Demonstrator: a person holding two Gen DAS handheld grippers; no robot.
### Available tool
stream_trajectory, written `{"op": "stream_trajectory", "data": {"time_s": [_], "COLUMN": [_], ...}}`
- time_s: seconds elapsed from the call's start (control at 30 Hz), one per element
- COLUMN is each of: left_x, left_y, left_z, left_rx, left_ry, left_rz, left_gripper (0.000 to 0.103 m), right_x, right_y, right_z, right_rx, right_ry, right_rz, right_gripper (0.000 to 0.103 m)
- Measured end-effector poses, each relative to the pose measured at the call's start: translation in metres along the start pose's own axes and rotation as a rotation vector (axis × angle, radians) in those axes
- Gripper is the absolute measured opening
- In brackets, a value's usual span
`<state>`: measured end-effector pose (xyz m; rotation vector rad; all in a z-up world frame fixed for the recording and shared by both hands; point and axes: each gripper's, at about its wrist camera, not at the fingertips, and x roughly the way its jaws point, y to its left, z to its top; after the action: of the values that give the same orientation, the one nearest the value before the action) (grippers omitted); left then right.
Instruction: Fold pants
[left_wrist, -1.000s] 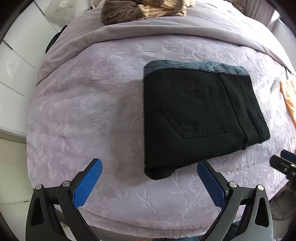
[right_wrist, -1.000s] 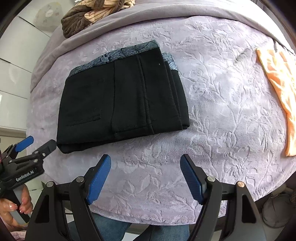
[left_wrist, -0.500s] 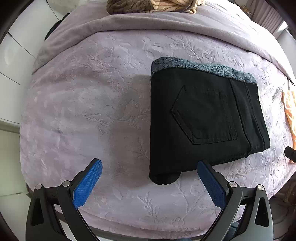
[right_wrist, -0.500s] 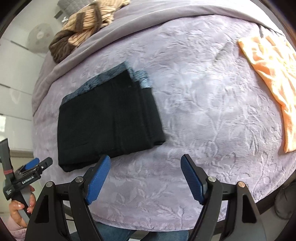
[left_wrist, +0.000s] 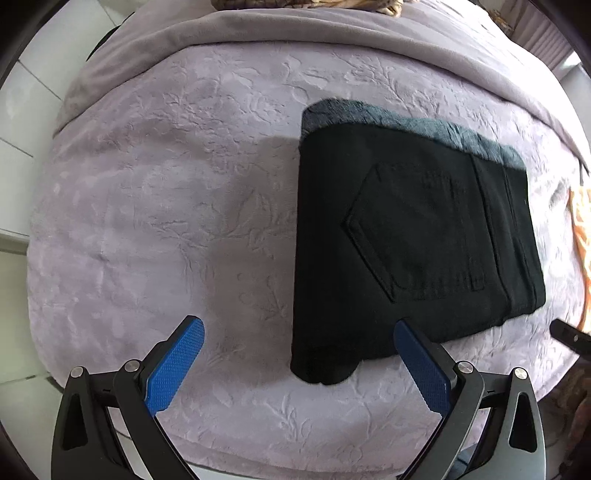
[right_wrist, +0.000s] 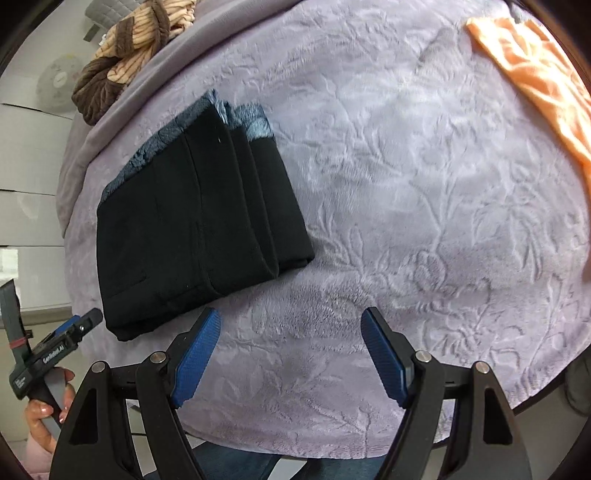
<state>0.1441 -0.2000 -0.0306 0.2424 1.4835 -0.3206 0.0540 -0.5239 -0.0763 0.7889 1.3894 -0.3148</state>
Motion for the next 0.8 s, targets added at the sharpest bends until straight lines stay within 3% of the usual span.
{"op": "stream_trajectory", "data": {"time_s": [0.27, 0.47, 0.7, 0.8], "left_x": [0.005, 0.024, 0.059, 0.067], "left_y": [0.014, 0.015, 0.025, 0.026], "left_z": [0.03, 0.054, 0.068, 0.071], "left_rx": [-0.042, 0.028, 0.051, 0.054], "left_ry": [-0.027, -0.019, 0.015, 0.013], "left_rz": [-0.122, -0.161, -0.346, -0.413], "left_gripper": [0.103, 0.103, 0.103, 0.103], "right_x": [0.005, 0.016, 0.041, 0.057], "right_y": [-0.004, -0.005, -0.014, -0.016], "right_z": [0.022, 0.048, 0.078, 0.092], "right_rx": [-0.011, -0.053, -0.113, -0.12], "right_ry": [0.018, 0.046, 0.091, 0.117], "right_rz": [0.097, 0.145, 0.221, 0.302], "right_gripper": [0.081, 0.081, 0.081, 0.081]}}
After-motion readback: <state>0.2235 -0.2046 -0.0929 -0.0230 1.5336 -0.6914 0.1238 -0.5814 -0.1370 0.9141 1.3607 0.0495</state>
